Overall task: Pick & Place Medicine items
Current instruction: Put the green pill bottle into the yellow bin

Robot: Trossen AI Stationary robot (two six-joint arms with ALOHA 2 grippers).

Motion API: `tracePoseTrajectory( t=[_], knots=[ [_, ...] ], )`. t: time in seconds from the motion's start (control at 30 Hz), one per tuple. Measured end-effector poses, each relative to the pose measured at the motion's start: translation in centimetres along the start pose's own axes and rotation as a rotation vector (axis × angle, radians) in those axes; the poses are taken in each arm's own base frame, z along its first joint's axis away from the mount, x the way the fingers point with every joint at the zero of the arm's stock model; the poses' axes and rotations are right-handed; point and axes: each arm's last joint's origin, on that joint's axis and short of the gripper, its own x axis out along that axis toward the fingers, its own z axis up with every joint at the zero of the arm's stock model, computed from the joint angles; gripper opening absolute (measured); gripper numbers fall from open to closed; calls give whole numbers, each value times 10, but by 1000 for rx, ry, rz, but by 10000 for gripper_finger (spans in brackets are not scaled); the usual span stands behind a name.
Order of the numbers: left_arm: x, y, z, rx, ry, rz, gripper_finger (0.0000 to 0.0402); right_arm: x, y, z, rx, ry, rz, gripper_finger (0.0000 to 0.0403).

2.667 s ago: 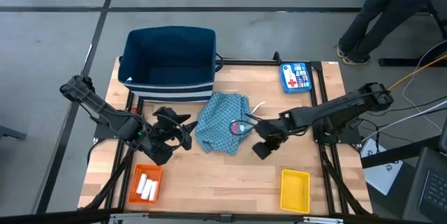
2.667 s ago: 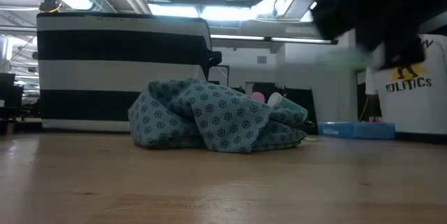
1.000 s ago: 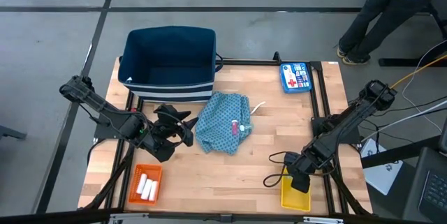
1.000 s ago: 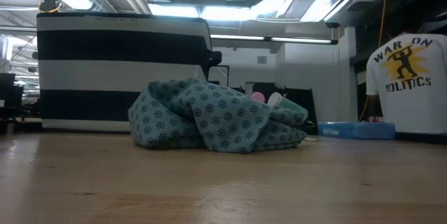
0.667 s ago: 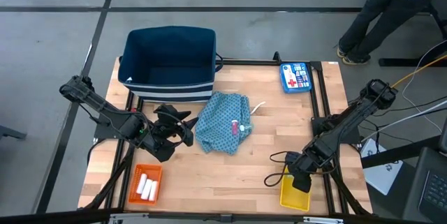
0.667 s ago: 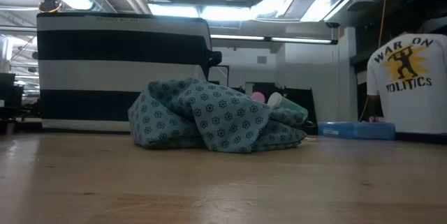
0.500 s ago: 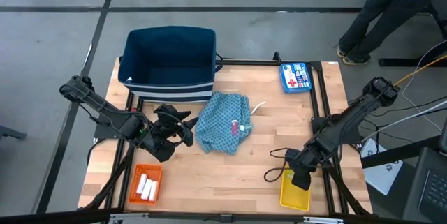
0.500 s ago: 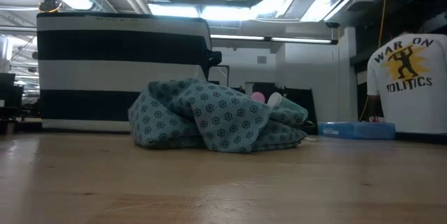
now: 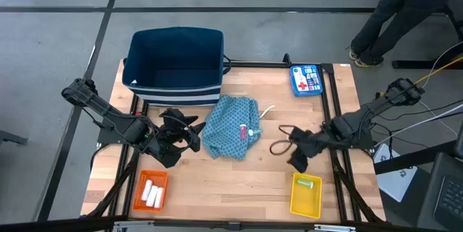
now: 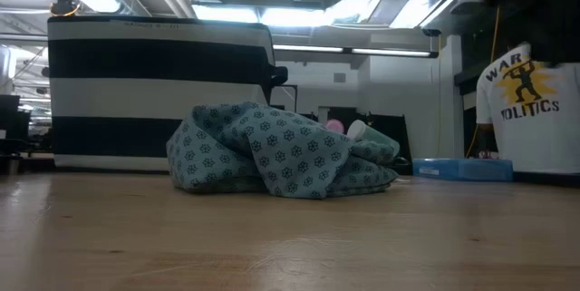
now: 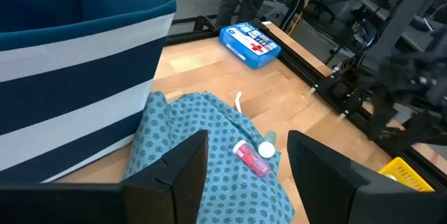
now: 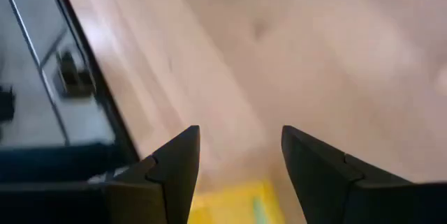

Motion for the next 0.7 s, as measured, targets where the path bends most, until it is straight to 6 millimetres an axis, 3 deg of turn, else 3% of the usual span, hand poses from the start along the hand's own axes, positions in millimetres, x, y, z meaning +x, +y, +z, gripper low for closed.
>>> tracePoseTrajectory(
  t=[0.1,0.3,0.47,0.7],
  knots=[
    [0,0,0,0,0,0,194,1,-1,17,-78,-106,8,202],
    [0,0,0,0,0,0,194,6,-3,49,-400,-282,-22,201],
    [0,0,0,0,-1,0,194,16,-17,69,-513,-262,-106,202],
    [2,1,1,-2,-5,8,194,33,-30,87,-627,-173,-89,214]
  ],
)
